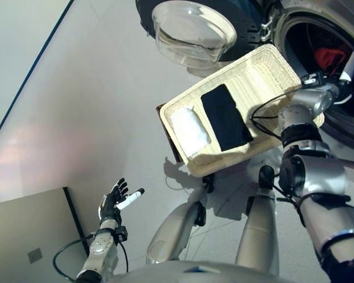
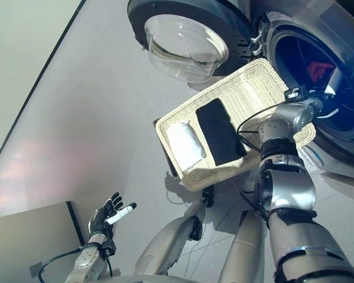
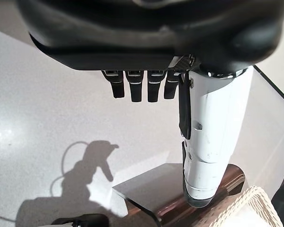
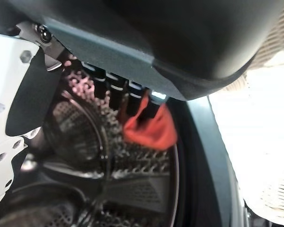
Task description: Pick up the clothes and place them into the washing machine
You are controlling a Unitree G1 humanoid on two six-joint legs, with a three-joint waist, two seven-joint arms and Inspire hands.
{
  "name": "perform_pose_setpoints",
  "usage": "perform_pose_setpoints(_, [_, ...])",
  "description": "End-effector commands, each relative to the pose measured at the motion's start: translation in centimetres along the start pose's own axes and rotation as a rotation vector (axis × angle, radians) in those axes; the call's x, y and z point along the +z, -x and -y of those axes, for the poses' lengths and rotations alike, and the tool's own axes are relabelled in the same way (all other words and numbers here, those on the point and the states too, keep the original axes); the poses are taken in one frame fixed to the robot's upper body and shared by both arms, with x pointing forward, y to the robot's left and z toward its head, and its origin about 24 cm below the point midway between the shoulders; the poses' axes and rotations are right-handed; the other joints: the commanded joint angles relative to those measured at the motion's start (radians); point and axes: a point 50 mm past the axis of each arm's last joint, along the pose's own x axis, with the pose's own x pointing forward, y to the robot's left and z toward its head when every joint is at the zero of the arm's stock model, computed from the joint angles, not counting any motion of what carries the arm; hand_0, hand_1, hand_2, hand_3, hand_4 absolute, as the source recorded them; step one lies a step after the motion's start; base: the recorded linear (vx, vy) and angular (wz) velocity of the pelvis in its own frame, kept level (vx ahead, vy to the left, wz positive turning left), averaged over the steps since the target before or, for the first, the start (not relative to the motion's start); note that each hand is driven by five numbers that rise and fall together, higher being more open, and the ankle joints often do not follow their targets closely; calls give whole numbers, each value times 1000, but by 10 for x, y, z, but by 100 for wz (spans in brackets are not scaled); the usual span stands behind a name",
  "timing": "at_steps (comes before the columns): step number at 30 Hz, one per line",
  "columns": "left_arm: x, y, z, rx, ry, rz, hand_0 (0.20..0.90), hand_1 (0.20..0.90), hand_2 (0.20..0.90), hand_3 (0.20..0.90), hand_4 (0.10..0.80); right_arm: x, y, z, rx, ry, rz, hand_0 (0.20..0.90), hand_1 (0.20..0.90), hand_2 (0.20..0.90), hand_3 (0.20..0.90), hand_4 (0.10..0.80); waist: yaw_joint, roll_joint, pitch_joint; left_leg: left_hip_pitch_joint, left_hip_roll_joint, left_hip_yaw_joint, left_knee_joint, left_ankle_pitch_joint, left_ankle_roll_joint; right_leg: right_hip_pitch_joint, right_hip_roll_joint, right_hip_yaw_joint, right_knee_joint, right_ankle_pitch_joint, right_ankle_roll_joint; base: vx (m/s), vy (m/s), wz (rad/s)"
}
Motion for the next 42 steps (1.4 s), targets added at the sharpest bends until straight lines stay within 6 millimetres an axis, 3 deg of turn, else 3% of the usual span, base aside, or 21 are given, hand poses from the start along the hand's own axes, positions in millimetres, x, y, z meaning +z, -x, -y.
perform_pose_setpoints(1, [8,-5,-31,121,-16,29,900,900,900,900,800,12,1,-22,181,51,58,900,900,900,900,800,10,-22,-37,15,-27,1,89,-146,-70,165,-12,-11,-277,104,-4,0,0,0])
perform_pose_setpoints(6, [6,-4,-33,121,-41,16,900,900,900,900,800,9,-5,-11,120,153,33,900,900,900,900,800,16,-22,-41,11,-25,2,84,-137,-71,158,-11,-11,-278,115,-5,0,0,0])
perform_pose_setpoints(11, [8,-5,-32,125,-36,26,900,900,900,900,800,-29,12,15,130,279,-101,900,900,900,900,800,17,-27,-37,14,-18,2,84,-134,-70,163,-5,-11,-281,117,-7,6,-7,-3])
perform_pose_setpoints(14, [16,-9,-36,139,-39,51,900,900,900,900,800,-43,16,33,178,545,-158,900,900,900,900,800,11,-45,-24,16,-12,-2,97,-139,-72,170,-2,-18,-276,112,-9,-32,-58,2])
perform_pose_setpoints(15, [21,-10,-39,146,-44,70,900,900,900,900,800,-54,22,40,239,711,-190,900,900,900,900,800,9,-63,-16,13,-8,-4,104,-137,-72,170,0,-24,-274,115,-12,-28,-69,6])
perform_pose_setpoints(16, [21,-10,-39,147,-43,70,900,900,900,900,800,-54,22,40,239,711,-190,900,900,900,900,800,8,-63,-16,12,-8,-5,105,-137,-72,170,0,-24,-275,115,-12,-49,-79,10])
perform_pose_setpoints(17, [24,-11,-42,155,-42,80,900,900,900,900,800,-59,26,42,292,827,-200,900,900,900,900,800,6,-76,-10,11,-7,-8,108,-135,-73,173,1,-29,-276,118,-12,-43,-79,14])
perform_pose_setpoints(18, [26,-11,-48,178,-52,86,900,900,900,900,800,-61,27,43,355,1012,-177,900,900,900,900,800,0,-99,-3,5,-5,-11,115,-132,-74,176,3,-37,-277,122,-14,-54,-105,15])
perform_pose_setpoints(20, [29,-12,-51,194,-53,95,900,900,900,900,800,-63,28,42,387,1094,-157,900,900,900,900,800,-3,-109,2,3,-4,-16,117,-130,-74,178,3,-43,-278,125,-14,-34,-57,9])
perform_pose_setpoints(21, [31,-12,-56,217,-46,107,900,900,900,900,800,-68,31,48,470,1295,-129,900,900,900,900,800,-4,-132,7,0,-2,-23,118,-125,-75,188,5,-52,-283,129,-14,-24,-42,9])
perform_pose_setpoints(23, [32,-12,-58,231,-46,108,900,900,900,900,800,-68,31,51,480,1360,-116,900,900,900,900,800,-4,-142,9,-1,-1,-29,120,-124,-74,191,5,-58,-284,129,-14,-24,-41,12])
perform_pose_setpoints(27, [47,-11,-68,288,22,185,900,900,900,900,800,-71,32,61,576,1737,-17,900,900,900,900,800,5,-191,20,-17,-2,-53,123,-114,-73,200,-2,-85,-293,140,-11,-33,-11,20])
perform_pose_setpoints(29, [57,-11,-71,296,56,233,900,900,900,900,800,-76,35,59,597,1802,6,900,900,900,900,800,11,-207,26,-24,-2,-60,125,-112,-72,198,-4,-94,-295,143,-11,-30,-8,15])
perform_pose_setpoints(35, [97,-11,-61,229,80,407,900,900,900,900,800,-70,30,79,519,1985,11,900,900,900,900,800,41,-238,53,-55,-10,-98,138,-104,-75,206,-18,-134,-299,144,-6,-22,-10,19])
perform_pose_setpoints(42, [124,-8,-60,204,61,520,900,900,900,900,800,-68,29,82,451,1960,-18,900,900,900,900,800,77,-253,74,-86,-20,-132,139,-98,-81,206,-39,-180,-306,142,4,6,13,22])
